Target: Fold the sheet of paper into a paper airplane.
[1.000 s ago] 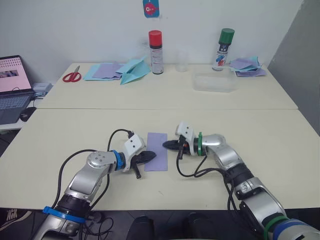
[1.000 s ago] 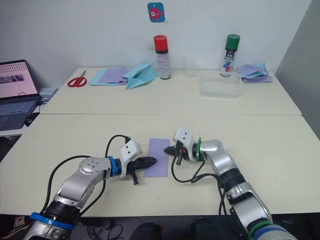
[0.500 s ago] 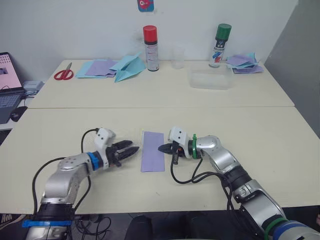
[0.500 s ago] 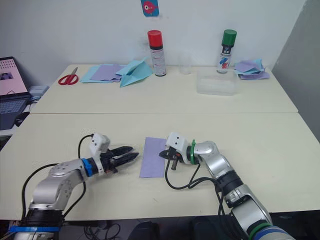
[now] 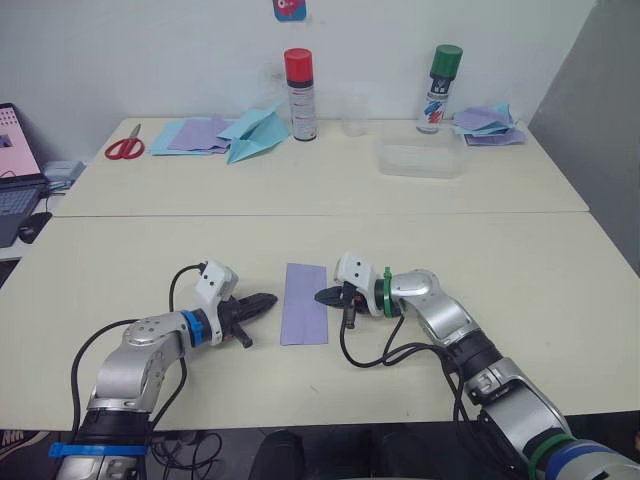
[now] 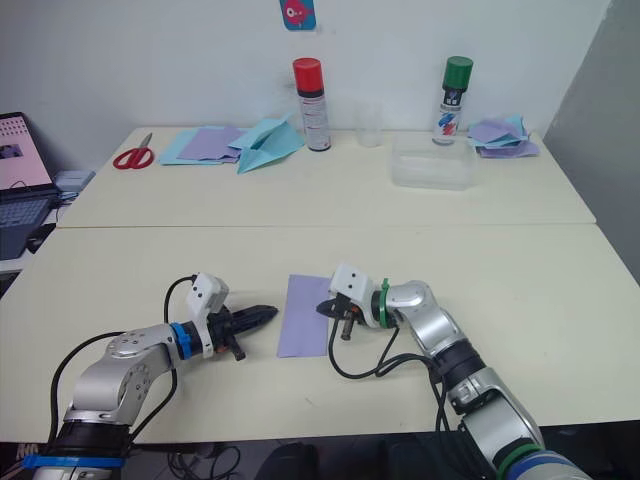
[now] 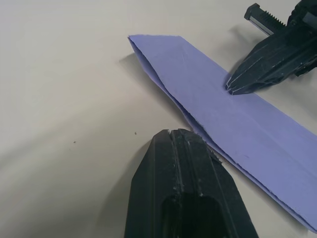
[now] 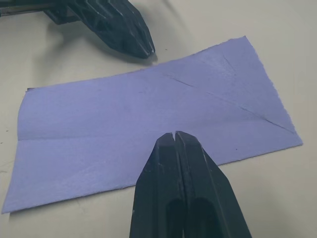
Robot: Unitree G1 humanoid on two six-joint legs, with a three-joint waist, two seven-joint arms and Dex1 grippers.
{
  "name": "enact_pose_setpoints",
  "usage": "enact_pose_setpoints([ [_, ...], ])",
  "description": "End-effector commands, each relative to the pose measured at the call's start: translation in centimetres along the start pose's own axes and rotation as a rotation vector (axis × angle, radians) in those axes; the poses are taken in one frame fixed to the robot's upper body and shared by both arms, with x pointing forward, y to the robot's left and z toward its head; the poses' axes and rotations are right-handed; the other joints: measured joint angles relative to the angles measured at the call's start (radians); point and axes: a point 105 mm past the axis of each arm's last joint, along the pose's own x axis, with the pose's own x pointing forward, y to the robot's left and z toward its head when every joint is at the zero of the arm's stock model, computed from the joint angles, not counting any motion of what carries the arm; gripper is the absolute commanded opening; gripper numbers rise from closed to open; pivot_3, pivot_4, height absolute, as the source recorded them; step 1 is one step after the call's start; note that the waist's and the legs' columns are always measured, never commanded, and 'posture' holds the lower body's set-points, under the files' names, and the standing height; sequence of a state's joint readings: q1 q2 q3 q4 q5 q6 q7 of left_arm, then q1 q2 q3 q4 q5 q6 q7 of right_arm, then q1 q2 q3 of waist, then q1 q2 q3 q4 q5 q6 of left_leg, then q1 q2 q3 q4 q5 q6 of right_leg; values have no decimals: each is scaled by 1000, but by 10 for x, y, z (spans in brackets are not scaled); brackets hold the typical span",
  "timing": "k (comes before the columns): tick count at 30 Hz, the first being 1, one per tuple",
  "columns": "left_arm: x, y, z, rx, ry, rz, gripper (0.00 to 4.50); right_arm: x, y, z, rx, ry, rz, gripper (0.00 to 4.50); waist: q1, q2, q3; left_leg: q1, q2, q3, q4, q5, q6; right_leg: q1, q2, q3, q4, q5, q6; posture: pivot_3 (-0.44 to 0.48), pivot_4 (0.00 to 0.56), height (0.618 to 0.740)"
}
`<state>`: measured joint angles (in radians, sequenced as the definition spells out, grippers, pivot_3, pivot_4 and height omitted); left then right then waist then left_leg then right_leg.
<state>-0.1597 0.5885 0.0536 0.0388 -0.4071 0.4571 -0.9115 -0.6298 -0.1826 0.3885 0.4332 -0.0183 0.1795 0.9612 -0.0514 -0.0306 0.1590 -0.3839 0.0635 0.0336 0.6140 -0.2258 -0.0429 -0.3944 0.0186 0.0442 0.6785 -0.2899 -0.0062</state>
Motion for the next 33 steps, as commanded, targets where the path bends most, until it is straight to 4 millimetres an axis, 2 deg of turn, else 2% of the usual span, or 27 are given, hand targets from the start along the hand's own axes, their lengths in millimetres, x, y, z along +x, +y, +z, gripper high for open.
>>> enact_pose_setpoints([
  [1,3,-2,7,42,-5,-21,24,-2,3,-25,44,89,-11,0,0,0,0,0,0,0,0,0,0,0,0,0,0,0,0,0,150,740],
  [10,11,-3,2,60,30,-50,24,-1,5,-27,49,93,-9,0,0,0,0,0,0,0,0,0,0,0,0,0,0,0,0,0,150,740],
  [21,13,-11,21,97,-6,-113,24,-2,4,-29,60,98,-17,0,0,0,0,0,0,0,0,0,0,0,0,0,0,0,0,0,150,740],
  [33,13,-14,31,131,-24,-120,24,-2,3,-29,61,99,-21,0,0,0,0,0,0,0,0,0,0,0,0,0,0,0,0,0,150,740],
])
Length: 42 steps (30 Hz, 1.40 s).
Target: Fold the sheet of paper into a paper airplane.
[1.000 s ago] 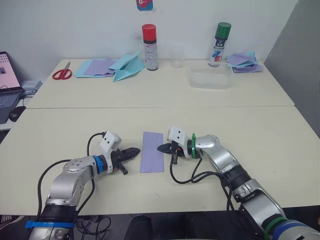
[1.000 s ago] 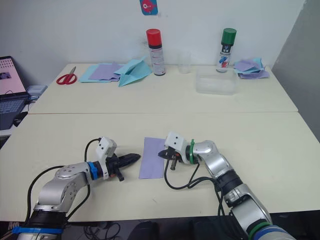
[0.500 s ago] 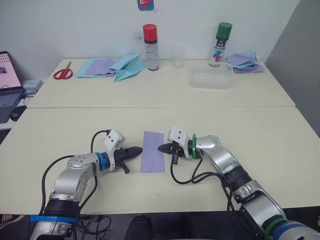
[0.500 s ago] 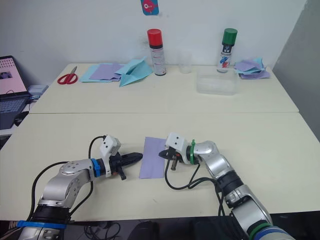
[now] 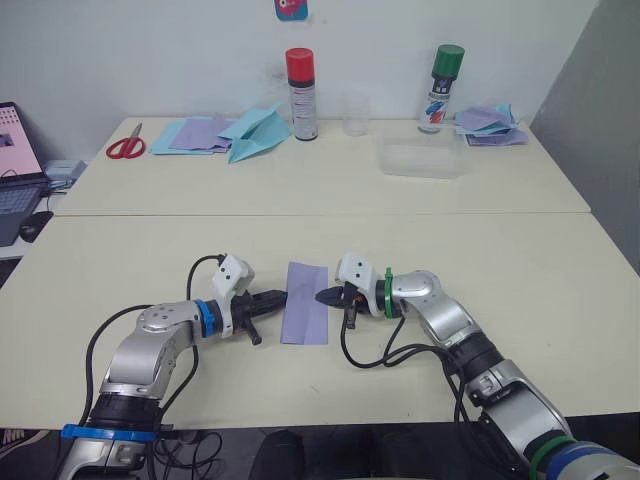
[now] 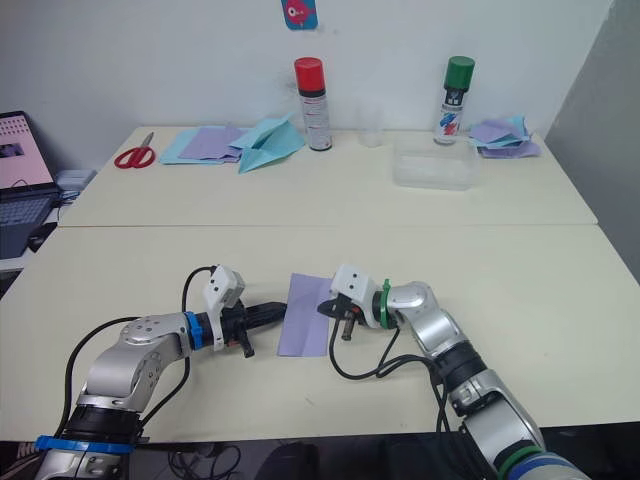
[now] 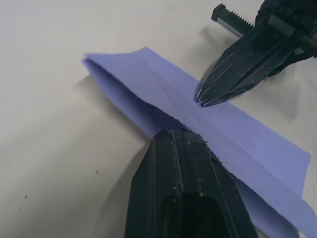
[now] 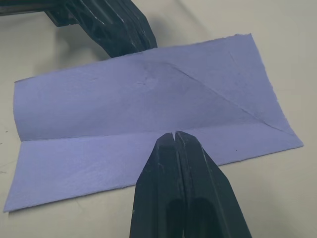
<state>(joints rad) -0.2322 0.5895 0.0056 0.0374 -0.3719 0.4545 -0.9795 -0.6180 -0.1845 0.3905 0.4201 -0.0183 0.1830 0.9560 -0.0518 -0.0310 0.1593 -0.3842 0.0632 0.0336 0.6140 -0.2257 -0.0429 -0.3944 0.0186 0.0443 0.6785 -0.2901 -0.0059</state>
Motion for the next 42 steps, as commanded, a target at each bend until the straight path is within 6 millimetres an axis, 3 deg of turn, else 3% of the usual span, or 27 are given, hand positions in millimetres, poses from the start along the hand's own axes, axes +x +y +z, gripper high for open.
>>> enact_pose_setpoints([
  [1,0,-3,17,58,-34,-20,24,-2,1,-28,58,99,-18,0,0,0,0,0,0,0,0,0,0,0,0,0,0,0,0,0,150,740],
  [12,15,-8,5,81,18,-45,24,-2,0,-24,67,89,-19,0,-1,0,0,0,0,0,0,0,0,0,0,0,0,0,0,0,150,740],
  [17,22,-10,14,100,-5,-69,24,-11,-1,-12,120,59,-7,0,1,0,0,-1,0,0,0,0,0,0,0,0,0,0,0,0,150,740],
  [25,25,-13,25,125,-25,-96,0,-35,4,18,279,11,41,2667,13,-1,2,-17,-1,-1,1,0,0,-14,0,-1,1,0,2,0,150,740],
  [29,33,-21,38,141,-64,-132,0,-41,9,42,588,-69,99,2667,16,-2,5,-18,-1,-1,1,0,0,-14,0,-2,0,0,2,0,150,740],
  [35,39,-30,46,150,-83,-165,0,-44,0,56,910,-133,95,2667,14,-3,6,-18,0,-2,1,0,0,-15,0,-2,1,0,2,0,150,740],
  [42,42,-39,45,146,-84,-189,0,-44,-5,59,1036,-136,77,2667,16,-3,6,-18,-1,-1,1,0,0,-15,0,-2,1,0,2,0,150,740],
])
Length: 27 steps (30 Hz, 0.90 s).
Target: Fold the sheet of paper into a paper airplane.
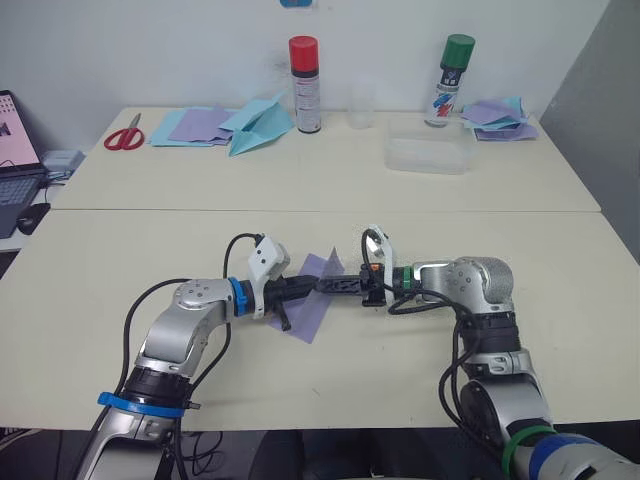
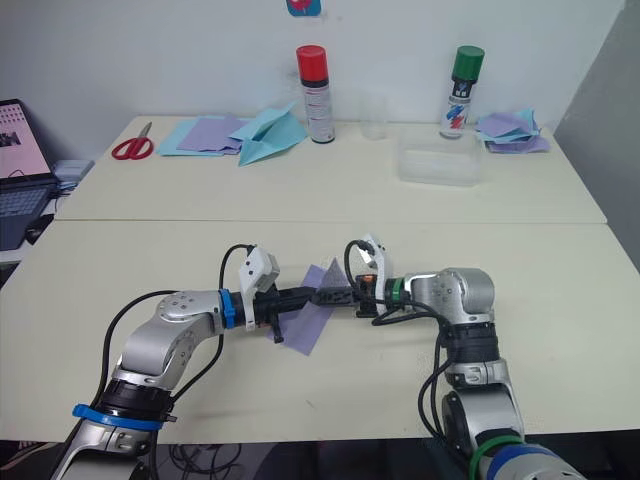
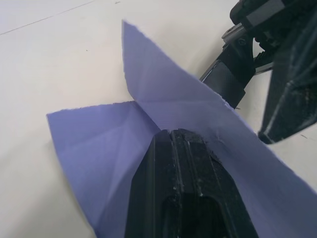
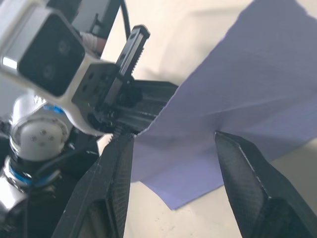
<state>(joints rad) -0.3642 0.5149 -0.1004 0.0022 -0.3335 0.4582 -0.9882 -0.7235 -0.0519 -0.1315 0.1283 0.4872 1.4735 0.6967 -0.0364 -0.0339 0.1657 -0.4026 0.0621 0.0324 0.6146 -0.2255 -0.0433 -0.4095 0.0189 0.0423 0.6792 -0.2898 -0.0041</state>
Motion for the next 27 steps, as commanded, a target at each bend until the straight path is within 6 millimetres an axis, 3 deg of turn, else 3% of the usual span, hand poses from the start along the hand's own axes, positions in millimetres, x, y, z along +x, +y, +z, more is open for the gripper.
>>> enact_pose_setpoints([
  [1,6,-13,10,25,-38,-55,0,-2,8,11,12,-42,24,2667,0,0,0,0,0,0,0,0,0,0,0,0,0,0,0,0,150,740],
  [9,7,-15,10,23,-38,-58,0,-6,8,12,43,-39,22,2667,-1,0,0,0,0,0,0,0,0,0,1,0,0,0,0,0,150,740],
  [15,4,-12,5,30,-4,-55,0,-5,-10,4,-9,-14,-82,2667,-2,0,0,0,0,0,0,0,0,0,1,0,0,0,0,0,150,740],
  [23,1,-12,-10,55,85,-51,0,-9,-31,10,-36,-53,-183,58,-5,0,0,0,0,0,0,0,0,0,3,0,0,0,0,0,150,740],
  [27,2,-6,-15,70,116,-18,0,-14,-31,11,-1,-59,-192,23,-4,0,0,0,1,0,0,0,0,0,3,0,1,0,0,0,150,740],
])
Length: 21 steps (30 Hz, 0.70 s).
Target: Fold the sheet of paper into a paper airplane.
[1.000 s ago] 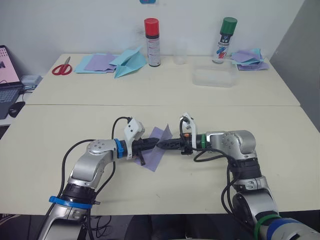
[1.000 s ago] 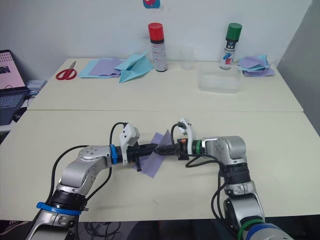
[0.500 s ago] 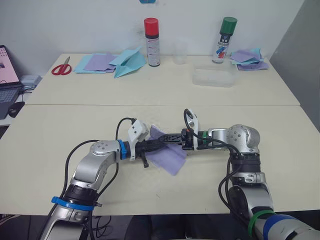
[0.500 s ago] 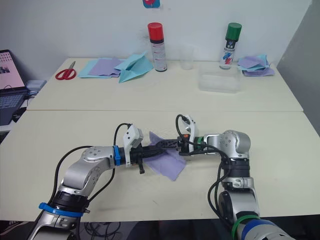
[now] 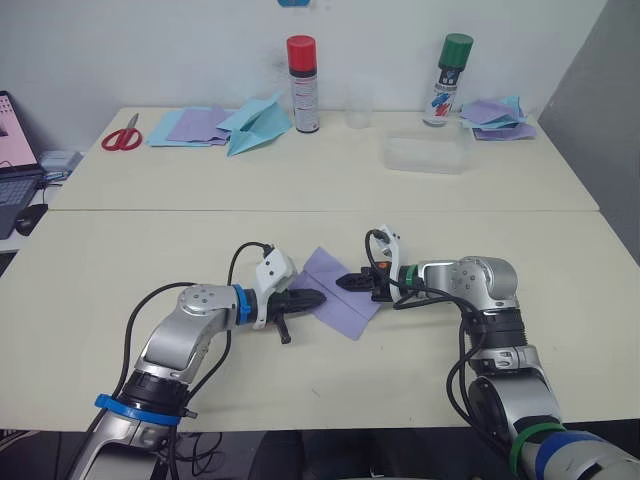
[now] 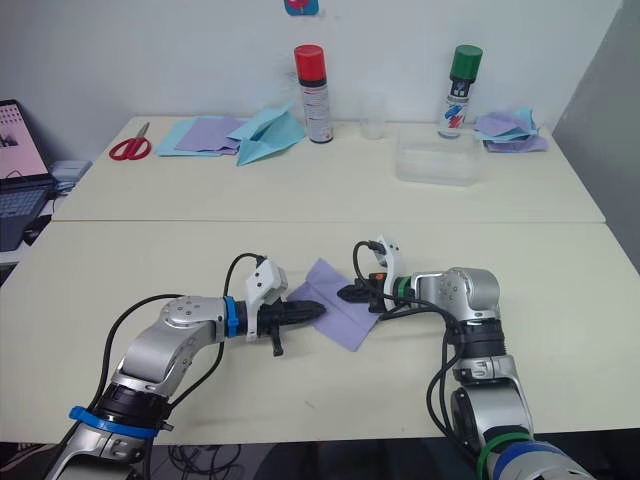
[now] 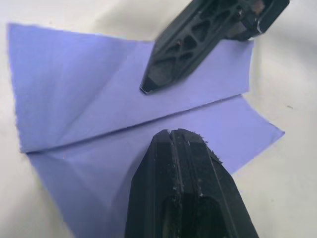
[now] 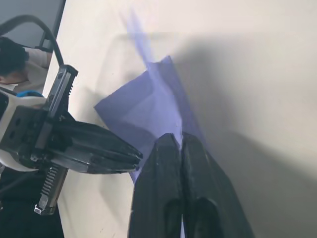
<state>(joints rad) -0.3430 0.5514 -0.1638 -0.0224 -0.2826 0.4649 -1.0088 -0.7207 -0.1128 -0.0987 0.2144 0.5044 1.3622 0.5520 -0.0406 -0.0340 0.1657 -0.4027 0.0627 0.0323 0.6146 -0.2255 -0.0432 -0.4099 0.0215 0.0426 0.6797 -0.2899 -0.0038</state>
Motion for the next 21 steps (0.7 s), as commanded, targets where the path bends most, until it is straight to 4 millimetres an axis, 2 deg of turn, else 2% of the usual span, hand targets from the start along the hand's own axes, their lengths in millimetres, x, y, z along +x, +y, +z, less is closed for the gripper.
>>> enact_pose_setpoints([
  [1,1,7,-2,41,26,43,0,-9,2,7,19,-24,-3,23,1,0,0,0,0,0,0,0,0,0,0,0,0,0,0,0,150,740],
  [7,4,17,-19,56,110,80,0,-27,3,-3,83,7,-20,23,7,0,0,0,0,0,0,0,0,0,0,0,0,0,0,0,150,740],
  [13,-2,20,-41,45,229,74,0,-37,6,-4,74,-18,-17,23,7,0,-1,2,0,0,0,0,0,2,0,0,1,0,0,0,150,740],
  [21,0,30,-34,138,220,72,0,-60,-15,-5,68,-33,-124,23,7,0,-1,2,0,0,3,0,0,3,0,0,1,0,1,0,150,740],
])
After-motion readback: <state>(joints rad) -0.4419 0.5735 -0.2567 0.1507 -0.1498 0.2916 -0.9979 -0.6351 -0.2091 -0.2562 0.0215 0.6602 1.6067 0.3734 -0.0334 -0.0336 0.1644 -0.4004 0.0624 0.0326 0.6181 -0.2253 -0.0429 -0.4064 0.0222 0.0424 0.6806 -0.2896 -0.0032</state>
